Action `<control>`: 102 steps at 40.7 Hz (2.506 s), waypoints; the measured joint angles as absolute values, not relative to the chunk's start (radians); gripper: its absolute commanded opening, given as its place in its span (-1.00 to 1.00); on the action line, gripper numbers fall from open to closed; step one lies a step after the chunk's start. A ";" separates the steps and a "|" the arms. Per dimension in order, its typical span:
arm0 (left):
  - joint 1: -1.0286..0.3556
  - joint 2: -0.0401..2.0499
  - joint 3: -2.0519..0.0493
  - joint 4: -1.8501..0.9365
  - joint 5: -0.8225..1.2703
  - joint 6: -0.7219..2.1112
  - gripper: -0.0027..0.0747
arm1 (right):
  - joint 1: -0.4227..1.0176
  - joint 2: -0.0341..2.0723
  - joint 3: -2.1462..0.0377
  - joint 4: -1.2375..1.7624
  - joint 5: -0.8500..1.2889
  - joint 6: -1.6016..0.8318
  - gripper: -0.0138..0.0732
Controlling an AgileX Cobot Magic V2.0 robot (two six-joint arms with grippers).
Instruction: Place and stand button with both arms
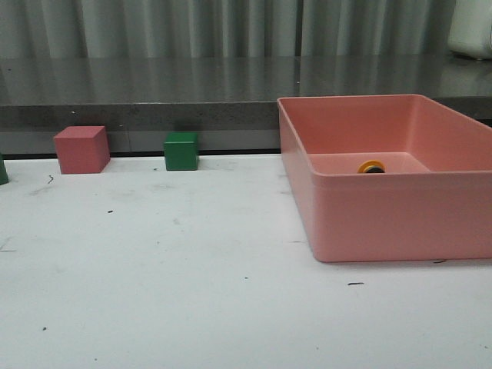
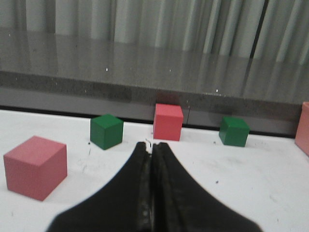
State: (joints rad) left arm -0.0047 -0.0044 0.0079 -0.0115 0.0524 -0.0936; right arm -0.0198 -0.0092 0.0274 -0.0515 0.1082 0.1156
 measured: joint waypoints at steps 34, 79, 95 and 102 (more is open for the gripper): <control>-0.005 0.355 -0.422 0.000 0.246 -0.094 -0.98 | -0.020 0.288 -0.438 -0.015 0.424 0.115 -0.84; -0.005 0.412 -0.445 0.000 0.261 -0.094 0.56 | 0.071 0.858 -0.697 0.054 0.376 0.115 0.80; -0.005 0.412 -0.445 0.000 0.261 -0.094 0.53 | 0.232 1.373 -1.023 0.065 0.460 0.115 0.80; -0.005 0.412 -0.445 0.000 0.261 -0.094 0.53 | 0.222 1.592 -1.177 0.065 0.547 0.156 0.80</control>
